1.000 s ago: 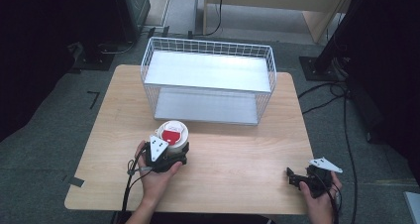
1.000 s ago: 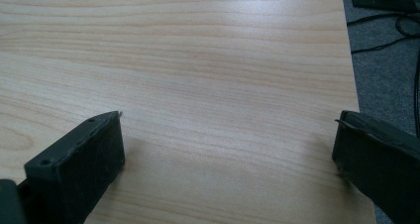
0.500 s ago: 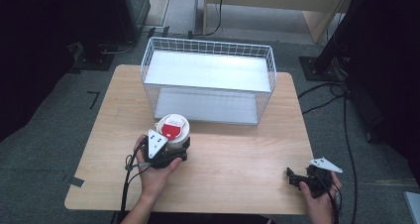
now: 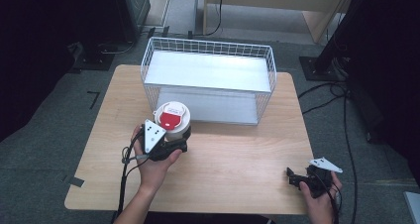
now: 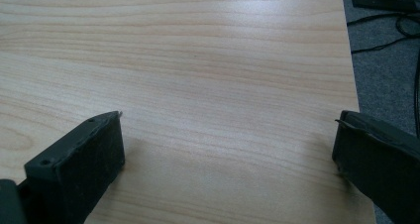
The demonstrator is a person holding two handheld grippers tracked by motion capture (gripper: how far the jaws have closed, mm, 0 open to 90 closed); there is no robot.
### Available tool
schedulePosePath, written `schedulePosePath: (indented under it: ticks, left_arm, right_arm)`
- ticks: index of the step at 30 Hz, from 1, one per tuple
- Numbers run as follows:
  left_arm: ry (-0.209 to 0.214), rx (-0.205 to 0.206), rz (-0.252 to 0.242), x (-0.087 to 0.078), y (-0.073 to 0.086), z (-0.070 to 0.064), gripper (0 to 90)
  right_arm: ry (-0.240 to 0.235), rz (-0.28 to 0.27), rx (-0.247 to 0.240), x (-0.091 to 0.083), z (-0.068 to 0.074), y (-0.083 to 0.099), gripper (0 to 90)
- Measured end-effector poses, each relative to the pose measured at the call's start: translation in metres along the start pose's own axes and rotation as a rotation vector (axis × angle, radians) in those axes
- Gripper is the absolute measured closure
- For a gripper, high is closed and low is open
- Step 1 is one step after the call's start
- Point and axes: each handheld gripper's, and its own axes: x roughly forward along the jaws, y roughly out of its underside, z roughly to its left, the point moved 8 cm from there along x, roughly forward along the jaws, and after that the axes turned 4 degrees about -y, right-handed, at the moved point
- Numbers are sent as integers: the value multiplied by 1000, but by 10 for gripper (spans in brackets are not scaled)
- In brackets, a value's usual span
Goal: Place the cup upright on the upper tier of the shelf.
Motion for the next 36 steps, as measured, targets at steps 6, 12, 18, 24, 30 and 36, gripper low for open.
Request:
schedulePosePath:
  ticks: [6, 12, 18, 24, 30, 36]
  left_arm:
    - [-14, 11, -49, 3, -16, 2, 85]
    - [-21, 18, -73, 7, -31, 3, 86]
    - [-28, 31, -95, 9, -46, 3, 86]
    - [-27, 35, -105, 13, -57, 4, 86]
    - [-20, 32, -110, 19, -64, 2, 86]
    - [-16, 35, -109, 24, -71, -1, 86]
  right_arm:
    - [0, 0, -1, 0, 0, 0, 0]
    - [0, 1, 0, 0, 0, 0, 0]
    - [0, 1, -1, 0, 0, 0, 0]
    - [0, 0, -2, 2, -1, -2, 0]
    - [0, 1, -3, 2, -1, -2, 0]
    - [1, 0, -2, 2, -1, -2, 0]
